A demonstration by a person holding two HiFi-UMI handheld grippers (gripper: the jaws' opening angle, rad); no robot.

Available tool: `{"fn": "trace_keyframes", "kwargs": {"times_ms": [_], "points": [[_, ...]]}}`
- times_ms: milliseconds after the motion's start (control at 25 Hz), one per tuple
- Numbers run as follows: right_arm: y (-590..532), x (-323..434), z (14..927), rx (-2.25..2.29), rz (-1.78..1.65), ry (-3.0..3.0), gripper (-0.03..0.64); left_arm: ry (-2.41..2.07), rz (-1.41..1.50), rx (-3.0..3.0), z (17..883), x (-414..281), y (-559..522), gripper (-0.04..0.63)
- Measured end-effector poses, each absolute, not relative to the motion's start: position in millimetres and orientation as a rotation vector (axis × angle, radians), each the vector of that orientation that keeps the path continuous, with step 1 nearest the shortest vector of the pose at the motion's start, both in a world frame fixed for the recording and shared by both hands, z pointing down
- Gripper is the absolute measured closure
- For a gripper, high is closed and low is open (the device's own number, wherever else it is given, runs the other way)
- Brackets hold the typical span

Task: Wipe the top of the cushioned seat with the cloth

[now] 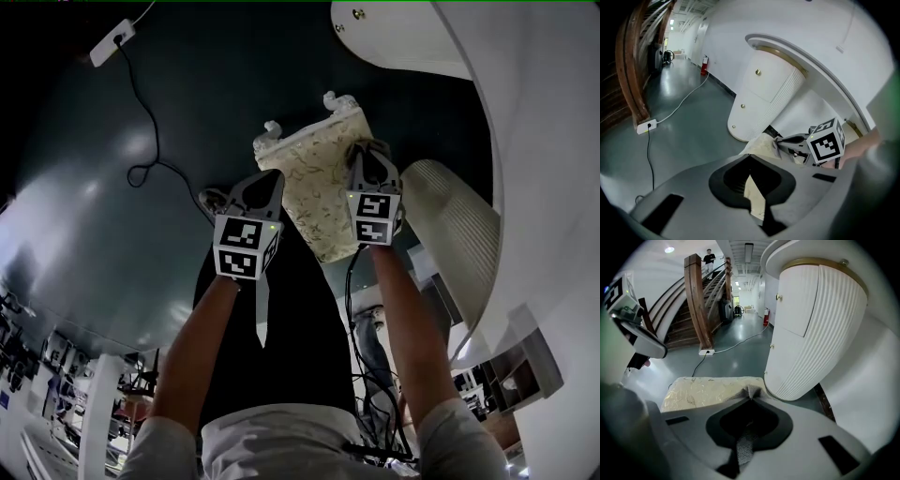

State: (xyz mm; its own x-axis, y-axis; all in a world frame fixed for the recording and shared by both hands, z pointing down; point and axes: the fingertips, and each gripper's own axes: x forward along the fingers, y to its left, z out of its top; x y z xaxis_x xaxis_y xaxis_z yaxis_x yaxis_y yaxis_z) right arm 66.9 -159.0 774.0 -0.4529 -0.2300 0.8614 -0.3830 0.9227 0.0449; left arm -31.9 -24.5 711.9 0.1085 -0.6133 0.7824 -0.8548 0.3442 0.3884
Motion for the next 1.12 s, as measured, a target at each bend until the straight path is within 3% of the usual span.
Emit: {"fn": "trace_keyframes", "kwargs": {"times_ms": [520,1120], "points": [[-206,36,788,0.430,0.235,-1.986,0.603,-1.601,0.286,1.354,718,-49,-40,0.581],[-159,-6,785,0.281,0.085,-2.026,0.603,-1.678,0.213,1.239,729,-90,7,0.581]]}}
